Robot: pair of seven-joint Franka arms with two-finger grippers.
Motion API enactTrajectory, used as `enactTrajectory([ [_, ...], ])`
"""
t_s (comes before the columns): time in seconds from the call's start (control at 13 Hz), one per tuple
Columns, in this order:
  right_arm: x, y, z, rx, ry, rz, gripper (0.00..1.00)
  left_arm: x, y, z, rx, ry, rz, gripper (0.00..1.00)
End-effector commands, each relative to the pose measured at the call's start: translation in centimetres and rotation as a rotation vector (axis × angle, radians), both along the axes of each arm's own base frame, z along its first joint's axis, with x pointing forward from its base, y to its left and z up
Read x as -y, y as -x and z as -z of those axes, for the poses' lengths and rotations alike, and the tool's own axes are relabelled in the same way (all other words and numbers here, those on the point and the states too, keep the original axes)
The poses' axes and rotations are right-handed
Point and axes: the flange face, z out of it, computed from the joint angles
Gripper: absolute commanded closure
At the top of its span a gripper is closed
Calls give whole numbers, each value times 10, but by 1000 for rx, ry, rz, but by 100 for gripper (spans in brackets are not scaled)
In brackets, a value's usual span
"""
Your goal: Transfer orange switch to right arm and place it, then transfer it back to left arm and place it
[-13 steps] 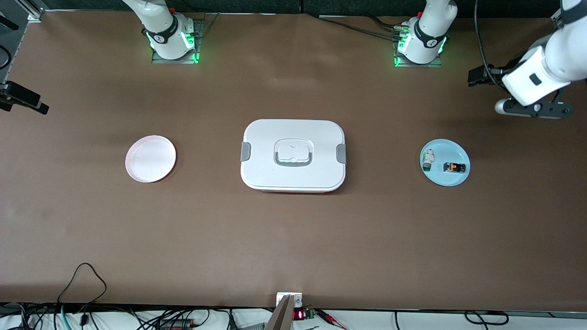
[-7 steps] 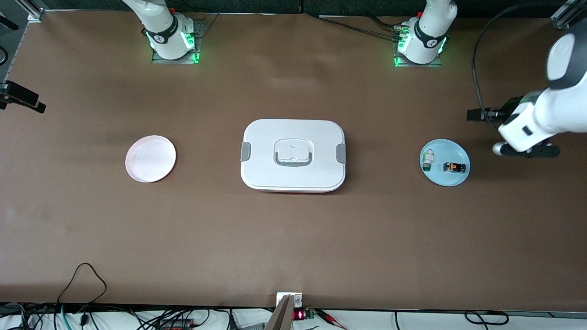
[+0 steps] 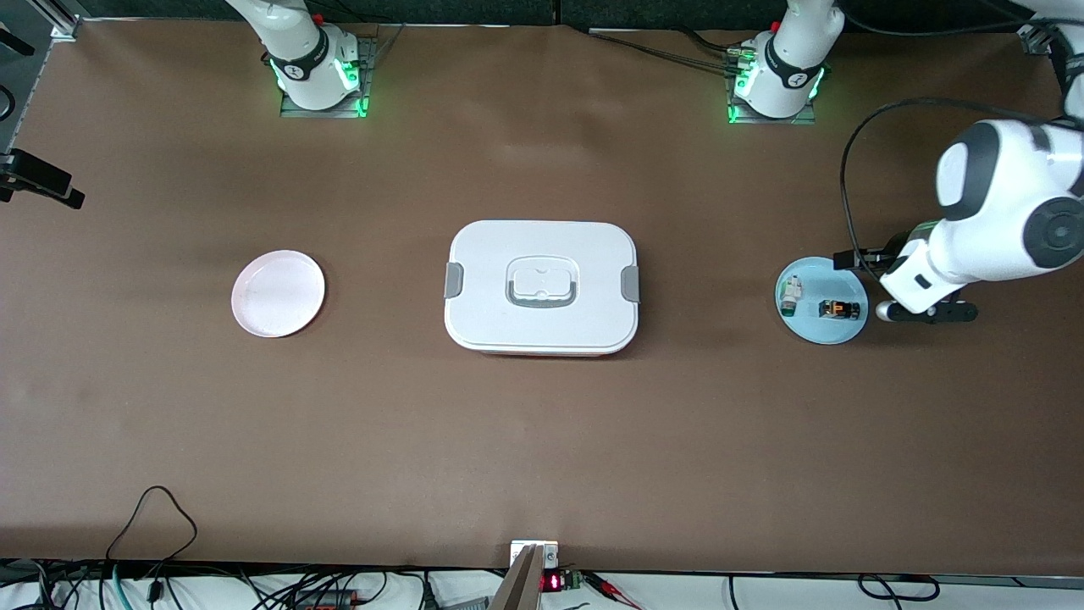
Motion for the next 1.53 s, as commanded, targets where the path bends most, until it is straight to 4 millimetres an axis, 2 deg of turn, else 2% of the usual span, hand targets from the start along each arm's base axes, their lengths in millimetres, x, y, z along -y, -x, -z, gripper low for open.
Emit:
enactTrajectory([
  [0.0,1,2,-7,-4,10,-13,0,-4,4,34,62,-30,37,0],
  [0.23,4,1,-6,-5,5,-2,0,-7,-4,71,99,-4,115,0],
  [0.38,4,2,-6,-7,7,-3,0,-32,-7,99,140,21,140,0],
  [0.54,3,1,-8,1,5,-8,0,-32,-5,117,142,31,146,0],
  [1.07,3,0,-14,18,8,0,0,-32,-3,141,136,45,161,0],
  [1.46,0,0,-13,10,8,-14,0,-41,-2,149,132,55,181,0],
])
